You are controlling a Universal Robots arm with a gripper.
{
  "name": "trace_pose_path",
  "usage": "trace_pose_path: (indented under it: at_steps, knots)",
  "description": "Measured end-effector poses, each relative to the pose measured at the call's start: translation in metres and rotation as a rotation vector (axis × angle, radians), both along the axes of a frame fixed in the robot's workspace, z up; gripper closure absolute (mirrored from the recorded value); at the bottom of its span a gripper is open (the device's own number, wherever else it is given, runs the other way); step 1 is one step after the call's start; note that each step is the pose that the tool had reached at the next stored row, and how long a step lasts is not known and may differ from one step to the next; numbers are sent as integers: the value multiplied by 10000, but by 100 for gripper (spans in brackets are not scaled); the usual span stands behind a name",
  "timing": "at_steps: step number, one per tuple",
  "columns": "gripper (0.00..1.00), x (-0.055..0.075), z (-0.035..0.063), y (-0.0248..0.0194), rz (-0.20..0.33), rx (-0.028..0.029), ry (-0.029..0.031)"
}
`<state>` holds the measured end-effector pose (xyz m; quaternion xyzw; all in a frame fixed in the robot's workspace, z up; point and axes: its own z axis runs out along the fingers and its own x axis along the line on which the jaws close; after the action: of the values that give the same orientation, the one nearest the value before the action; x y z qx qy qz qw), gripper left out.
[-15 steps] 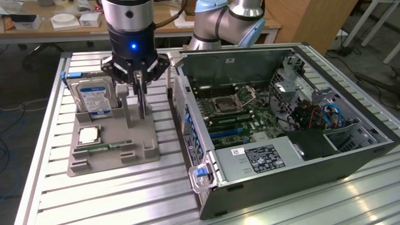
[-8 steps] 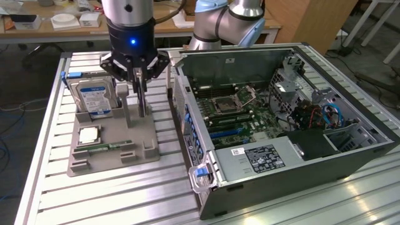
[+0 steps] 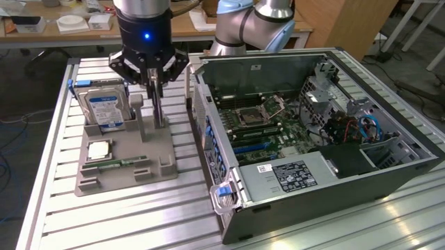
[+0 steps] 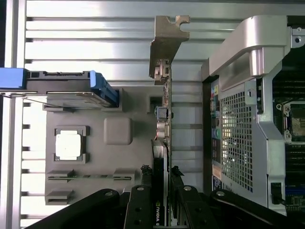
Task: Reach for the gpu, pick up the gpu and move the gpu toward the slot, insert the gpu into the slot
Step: 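Pick up the gpu and move the gpu toward the slot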
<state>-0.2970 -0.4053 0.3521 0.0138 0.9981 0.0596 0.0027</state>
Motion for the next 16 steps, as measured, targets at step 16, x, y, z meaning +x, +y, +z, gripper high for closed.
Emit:
trace_pose_path:
  at_steps: [16]
  knots:
    - [74, 0, 442, 0, 0, 0, 0]
